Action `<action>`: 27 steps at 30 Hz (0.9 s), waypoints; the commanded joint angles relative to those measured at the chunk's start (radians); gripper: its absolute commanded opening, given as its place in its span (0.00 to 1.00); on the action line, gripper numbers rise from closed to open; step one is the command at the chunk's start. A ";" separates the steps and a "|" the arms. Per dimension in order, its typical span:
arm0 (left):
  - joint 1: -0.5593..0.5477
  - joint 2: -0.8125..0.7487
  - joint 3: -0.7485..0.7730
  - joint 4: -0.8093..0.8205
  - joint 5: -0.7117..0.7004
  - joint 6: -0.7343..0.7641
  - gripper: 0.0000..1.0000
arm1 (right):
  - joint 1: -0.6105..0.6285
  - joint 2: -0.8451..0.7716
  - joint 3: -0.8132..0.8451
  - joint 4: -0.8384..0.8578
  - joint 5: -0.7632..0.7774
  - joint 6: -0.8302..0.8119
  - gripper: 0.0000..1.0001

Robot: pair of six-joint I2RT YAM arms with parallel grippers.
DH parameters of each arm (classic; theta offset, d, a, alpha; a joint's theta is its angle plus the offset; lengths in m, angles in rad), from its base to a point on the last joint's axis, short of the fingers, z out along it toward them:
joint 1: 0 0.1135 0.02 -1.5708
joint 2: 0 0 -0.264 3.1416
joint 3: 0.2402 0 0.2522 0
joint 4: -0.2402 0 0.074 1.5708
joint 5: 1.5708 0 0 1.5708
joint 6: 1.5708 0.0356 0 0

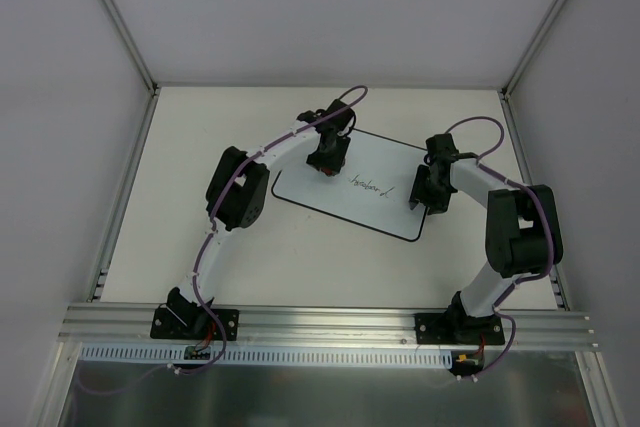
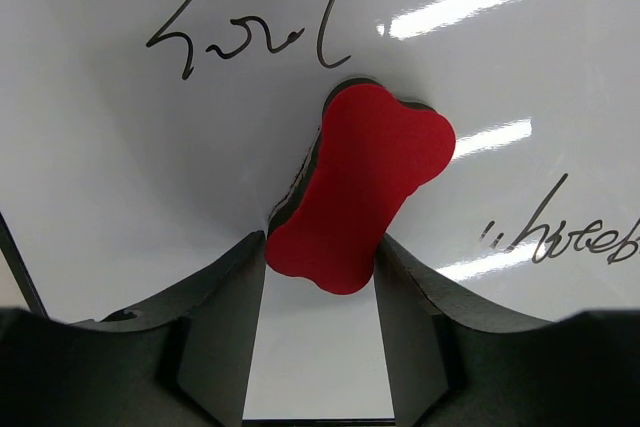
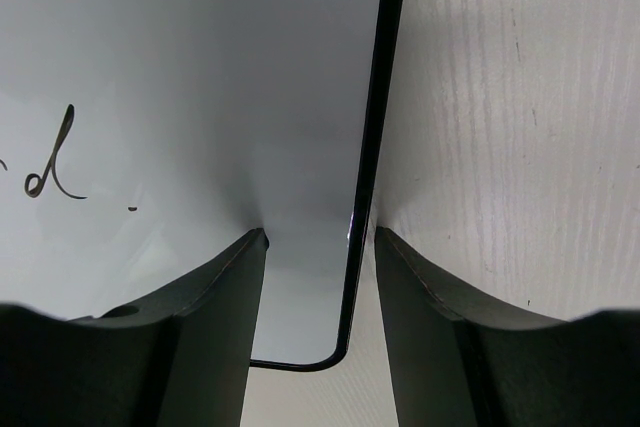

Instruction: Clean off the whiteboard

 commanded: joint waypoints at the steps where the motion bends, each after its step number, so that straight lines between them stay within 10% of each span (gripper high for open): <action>1: 0.006 -0.028 0.011 -0.012 -0.005 0.058 0.46 | 0.008 0.039 0.007 0.002 -0.015 -0.016 0.52; 11: 0.006 -0.031 -0.003 0.064 0.030 0.121 0.38 | 0.009 0.037 0.007 0.003 -0.026 -0.027 0.52; 20: 0.016 -0.026 -0.020 0.100 0.046 0.110 0.00 | 0.015 0.029 0.008 -0.017 -0.027 -0.030 0.46; 27: 0.060 -0.051 -0.054 0.100 0.036 0.075 0.00 | 0.055 0.014 -0.003 -0.047 -0.118 0.032 0.44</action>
